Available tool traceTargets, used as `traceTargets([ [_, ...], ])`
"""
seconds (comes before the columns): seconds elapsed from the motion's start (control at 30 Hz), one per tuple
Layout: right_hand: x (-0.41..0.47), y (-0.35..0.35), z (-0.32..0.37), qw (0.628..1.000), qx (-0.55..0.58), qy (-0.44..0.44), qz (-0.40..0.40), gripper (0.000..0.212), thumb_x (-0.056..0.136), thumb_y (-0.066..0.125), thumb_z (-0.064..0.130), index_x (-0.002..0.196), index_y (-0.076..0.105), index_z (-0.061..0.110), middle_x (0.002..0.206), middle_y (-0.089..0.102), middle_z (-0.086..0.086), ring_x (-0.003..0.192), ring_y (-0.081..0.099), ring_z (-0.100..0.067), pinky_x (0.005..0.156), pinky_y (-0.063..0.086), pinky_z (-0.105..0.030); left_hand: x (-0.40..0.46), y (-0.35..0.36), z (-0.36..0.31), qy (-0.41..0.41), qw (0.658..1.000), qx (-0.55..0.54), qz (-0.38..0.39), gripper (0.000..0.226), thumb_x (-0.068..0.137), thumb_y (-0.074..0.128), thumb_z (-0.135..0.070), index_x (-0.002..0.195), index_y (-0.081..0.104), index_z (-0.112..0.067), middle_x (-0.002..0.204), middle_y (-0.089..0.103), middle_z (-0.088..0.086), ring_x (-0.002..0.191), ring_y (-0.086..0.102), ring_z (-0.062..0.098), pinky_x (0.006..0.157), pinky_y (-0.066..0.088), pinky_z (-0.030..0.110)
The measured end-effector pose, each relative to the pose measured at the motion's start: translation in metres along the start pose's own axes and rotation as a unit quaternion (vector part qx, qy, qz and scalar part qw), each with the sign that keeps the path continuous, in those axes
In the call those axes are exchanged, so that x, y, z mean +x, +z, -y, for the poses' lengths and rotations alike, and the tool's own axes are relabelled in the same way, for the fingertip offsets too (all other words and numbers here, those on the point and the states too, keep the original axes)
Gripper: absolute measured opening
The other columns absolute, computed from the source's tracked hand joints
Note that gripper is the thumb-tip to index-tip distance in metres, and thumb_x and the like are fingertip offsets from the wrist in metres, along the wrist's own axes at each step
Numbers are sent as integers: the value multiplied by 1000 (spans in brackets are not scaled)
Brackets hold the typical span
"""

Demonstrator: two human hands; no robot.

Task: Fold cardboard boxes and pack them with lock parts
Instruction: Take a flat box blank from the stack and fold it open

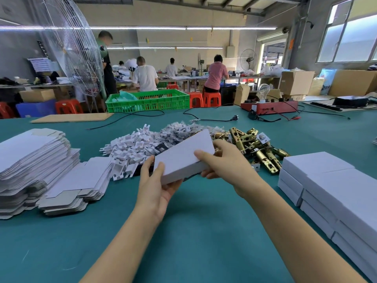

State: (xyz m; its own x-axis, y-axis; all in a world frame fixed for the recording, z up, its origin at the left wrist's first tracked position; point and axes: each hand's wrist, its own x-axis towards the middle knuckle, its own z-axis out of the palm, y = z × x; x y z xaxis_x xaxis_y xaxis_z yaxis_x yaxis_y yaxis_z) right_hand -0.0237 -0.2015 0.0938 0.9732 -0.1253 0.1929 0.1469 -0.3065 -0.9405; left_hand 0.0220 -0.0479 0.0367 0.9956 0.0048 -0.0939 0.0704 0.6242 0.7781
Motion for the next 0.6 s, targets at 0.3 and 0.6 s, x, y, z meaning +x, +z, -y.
traceTargets([
  [0.3, 4, 1, -2, 995, 9, -101, -17, 83, 61, 81, 50, 131, 41, 30, 127, 47, 5, 108, 57, -9, 87, 54, -32, -4, 1, -2, -347, 931, -29, 109, 29, 82, 55, -28, 90, 58, -1, 54, 41, 5, 28, 44, 4, 26, 37, 13],
  [0.6, 5, 21, -26, 992, 57, -112, -29, 90, 78, 79, 18, 143, 18, 30, 114, 57, 10, 101, 62, -9, 92, 52, -38, -9, 3, 11, -163, 942, 266, 122, 41, 97, 47, -46, 78, 71, -19, 63, 65, 10, 41, 57, 15, 40, 47, 21],
])
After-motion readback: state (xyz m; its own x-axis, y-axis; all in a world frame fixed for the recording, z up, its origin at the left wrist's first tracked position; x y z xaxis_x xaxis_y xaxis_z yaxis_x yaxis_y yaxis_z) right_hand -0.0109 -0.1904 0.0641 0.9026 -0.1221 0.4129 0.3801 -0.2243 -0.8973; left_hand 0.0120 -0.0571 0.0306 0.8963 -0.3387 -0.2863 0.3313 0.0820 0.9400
